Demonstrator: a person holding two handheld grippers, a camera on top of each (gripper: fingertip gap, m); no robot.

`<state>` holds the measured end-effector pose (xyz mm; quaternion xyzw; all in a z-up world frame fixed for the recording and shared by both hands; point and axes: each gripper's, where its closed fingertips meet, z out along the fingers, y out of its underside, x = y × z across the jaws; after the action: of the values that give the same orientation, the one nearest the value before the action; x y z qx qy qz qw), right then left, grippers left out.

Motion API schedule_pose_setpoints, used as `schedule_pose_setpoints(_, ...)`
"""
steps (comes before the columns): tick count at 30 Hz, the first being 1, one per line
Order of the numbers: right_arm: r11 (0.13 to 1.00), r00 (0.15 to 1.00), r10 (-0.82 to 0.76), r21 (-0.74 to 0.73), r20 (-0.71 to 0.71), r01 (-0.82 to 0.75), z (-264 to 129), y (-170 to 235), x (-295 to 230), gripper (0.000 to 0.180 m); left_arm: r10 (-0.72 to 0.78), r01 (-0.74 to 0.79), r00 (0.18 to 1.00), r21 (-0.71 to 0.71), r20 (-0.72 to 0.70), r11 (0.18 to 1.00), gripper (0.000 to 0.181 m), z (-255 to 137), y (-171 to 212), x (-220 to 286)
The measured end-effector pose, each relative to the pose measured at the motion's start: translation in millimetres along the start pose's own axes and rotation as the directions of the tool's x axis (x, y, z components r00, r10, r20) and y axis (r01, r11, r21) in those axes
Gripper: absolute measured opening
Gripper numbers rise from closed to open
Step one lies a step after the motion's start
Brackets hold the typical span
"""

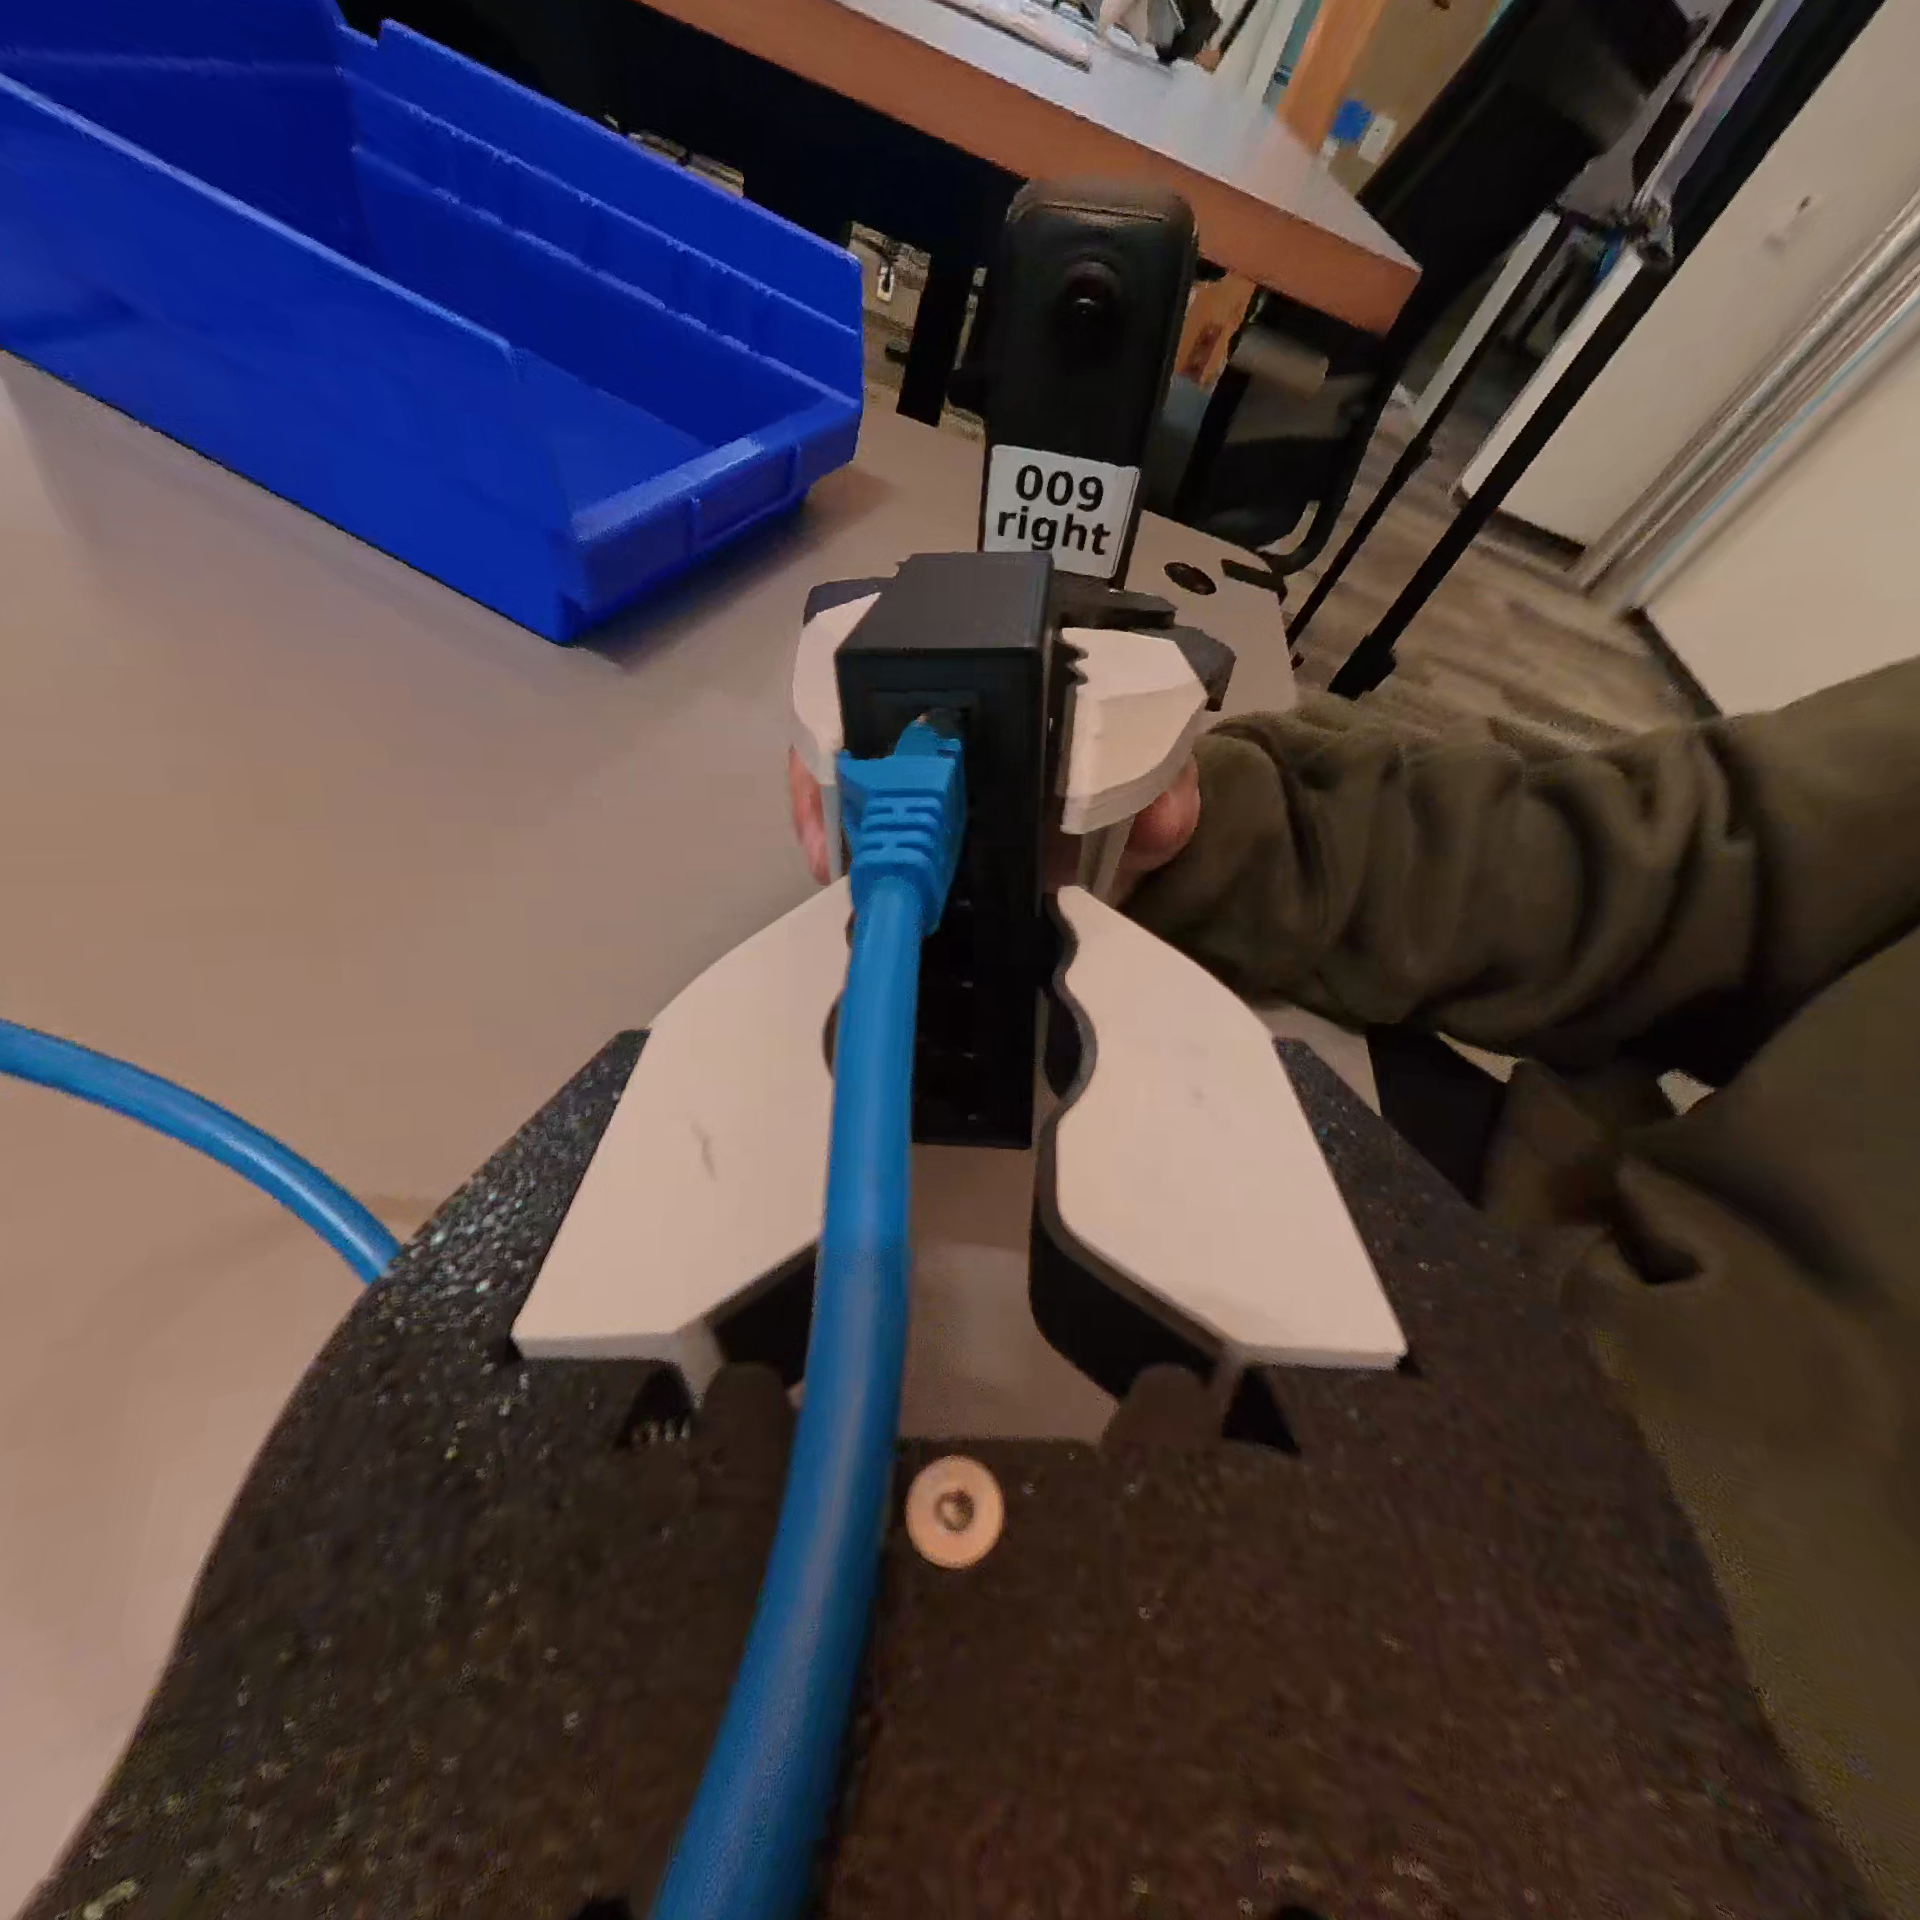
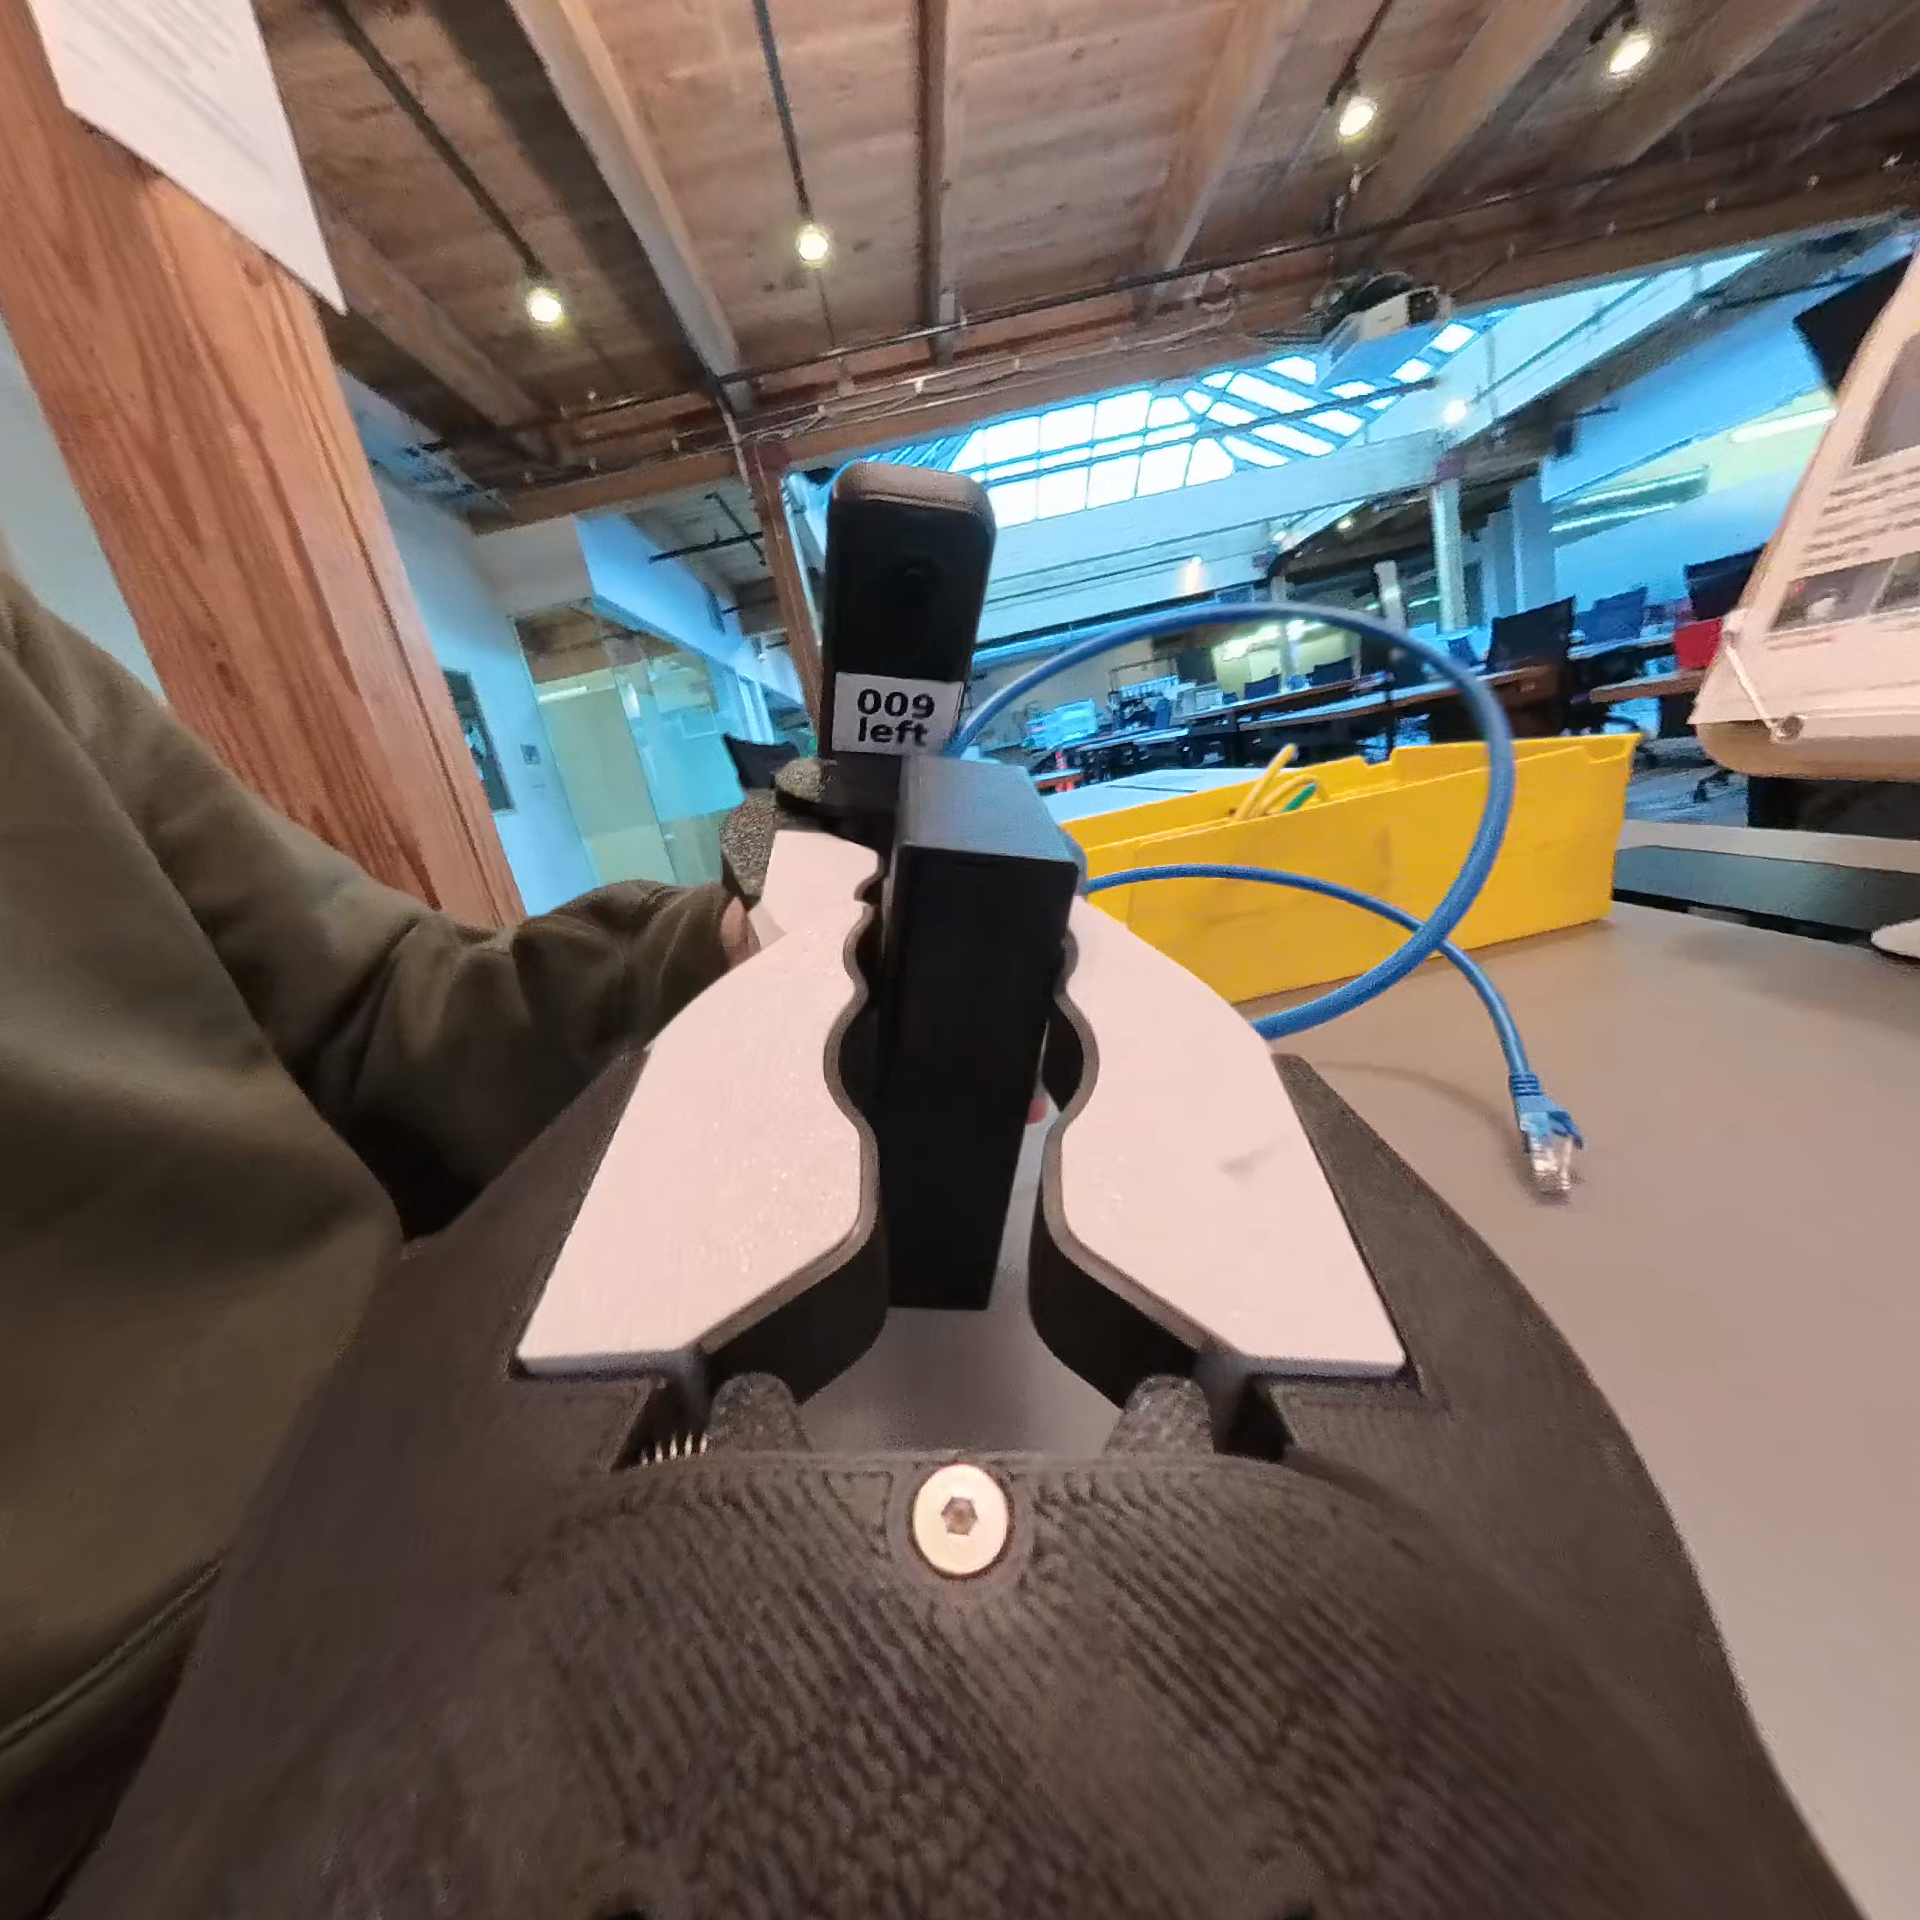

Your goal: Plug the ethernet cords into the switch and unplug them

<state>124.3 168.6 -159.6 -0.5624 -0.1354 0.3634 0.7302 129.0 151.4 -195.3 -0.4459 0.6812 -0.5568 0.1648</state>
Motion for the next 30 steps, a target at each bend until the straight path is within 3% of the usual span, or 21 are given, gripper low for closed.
schedule_pose_setpoints(4,0.999,1.000,0.008,0.031,0.011,-0.009,-3.6,-9.3,-0.3,0.028,0.014,-0.015,0.999,0.027,0.037,1.000,0.030,1.9,-4.4,-0.1)
schedule_pose_setpoints(6,0.996,0.999,0.040,0.081,0.005,-0.041,-9.1,-16.1,4.0,0.028,0.024,-0.025,0.996,0.012,0.087,1.000,0.043,0.6,1.8,-7.4)
schedule_pose_setpoints(9,0.990,0.998,0.067,0.125,0.008,-0.067,-13.9,-21.8,6.9,0.027,0.046,-0.048,0.996,0.030,0.081,0.998,0.027,0.8,3.9,-4.7)
schedule_pose_setpoints(17,0.983,0.996,0.084,0.163,-0.005,-0.082,-11.7,-21.6,7.9,0.029,0.095,-0.104,0.991,0.098,0.092,0.990,0.026,-1.7,0.5,-8.9)
schedule_pose_setpoints(28,0.998,0.999,0.041,0.050,-0.004,-0.041,-9.6,-12.4,7.3,0.030,0.097,-0.103,0.993,0.089,0.068,0.991,0.026,-0.1,-14.0,-7.2)
schedule_pose_setpoints(30,0.995,0.999,0.042,0.089,-0.013,-0.040,-11.0,-19.1,7.5,0.029,0.087,-0.097,0.993,0.132,0.079,0.987,0.026,0.9,-20.0,-6.1)
